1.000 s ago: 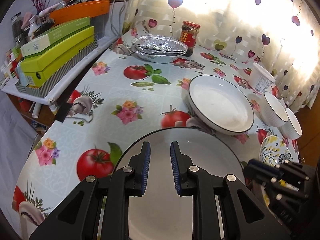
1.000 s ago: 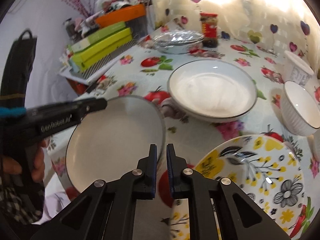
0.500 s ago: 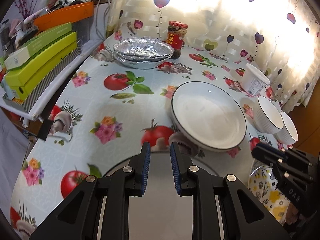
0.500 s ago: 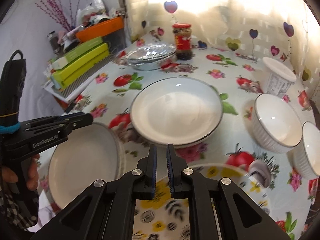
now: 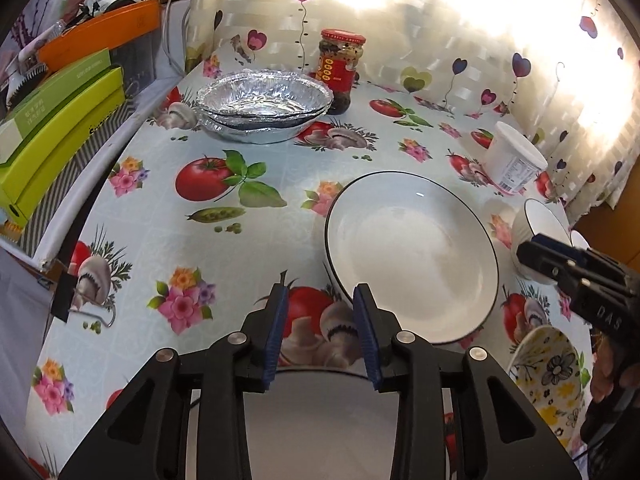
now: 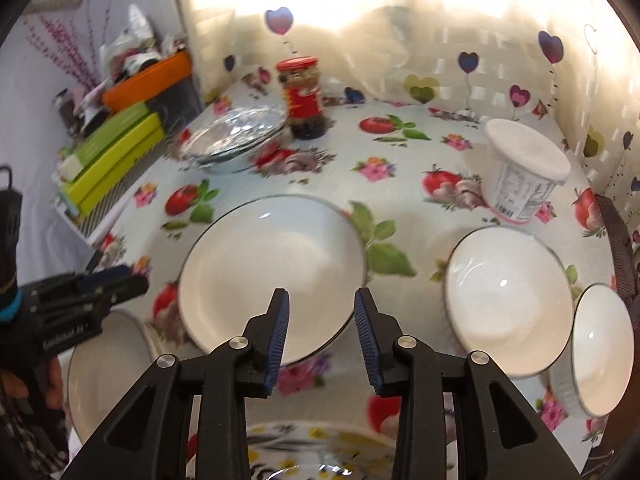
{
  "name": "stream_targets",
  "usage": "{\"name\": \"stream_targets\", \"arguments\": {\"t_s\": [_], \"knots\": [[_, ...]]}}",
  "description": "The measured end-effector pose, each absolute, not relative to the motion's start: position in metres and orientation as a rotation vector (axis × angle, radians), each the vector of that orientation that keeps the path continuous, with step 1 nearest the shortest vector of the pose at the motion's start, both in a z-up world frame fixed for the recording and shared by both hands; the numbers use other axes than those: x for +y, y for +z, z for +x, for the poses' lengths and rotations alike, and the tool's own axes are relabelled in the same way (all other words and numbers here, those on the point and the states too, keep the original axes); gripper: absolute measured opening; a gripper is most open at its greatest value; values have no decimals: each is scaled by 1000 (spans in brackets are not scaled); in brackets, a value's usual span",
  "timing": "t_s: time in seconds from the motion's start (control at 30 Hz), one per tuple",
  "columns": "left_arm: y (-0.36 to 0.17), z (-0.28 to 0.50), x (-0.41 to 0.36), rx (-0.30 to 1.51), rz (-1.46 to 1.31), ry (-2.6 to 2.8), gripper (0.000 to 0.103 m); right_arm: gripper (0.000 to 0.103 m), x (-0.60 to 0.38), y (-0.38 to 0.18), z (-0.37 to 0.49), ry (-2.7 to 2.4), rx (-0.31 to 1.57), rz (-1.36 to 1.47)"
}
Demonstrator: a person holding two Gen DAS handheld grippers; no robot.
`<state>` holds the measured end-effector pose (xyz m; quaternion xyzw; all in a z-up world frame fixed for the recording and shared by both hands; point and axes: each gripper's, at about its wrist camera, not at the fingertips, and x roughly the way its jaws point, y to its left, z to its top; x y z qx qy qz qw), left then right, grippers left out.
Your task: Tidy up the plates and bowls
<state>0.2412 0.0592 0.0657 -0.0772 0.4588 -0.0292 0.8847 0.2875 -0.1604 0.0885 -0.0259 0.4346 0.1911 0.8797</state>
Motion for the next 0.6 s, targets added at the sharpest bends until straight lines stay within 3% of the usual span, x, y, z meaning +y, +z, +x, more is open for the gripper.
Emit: {"name": "stream_targets", "arguments": {"t_s": [0.6], "knots": [[43, 274, 57, 1023, -197, -37, 35, 37, -148, 56, 347, 408, 989, -64]]}}
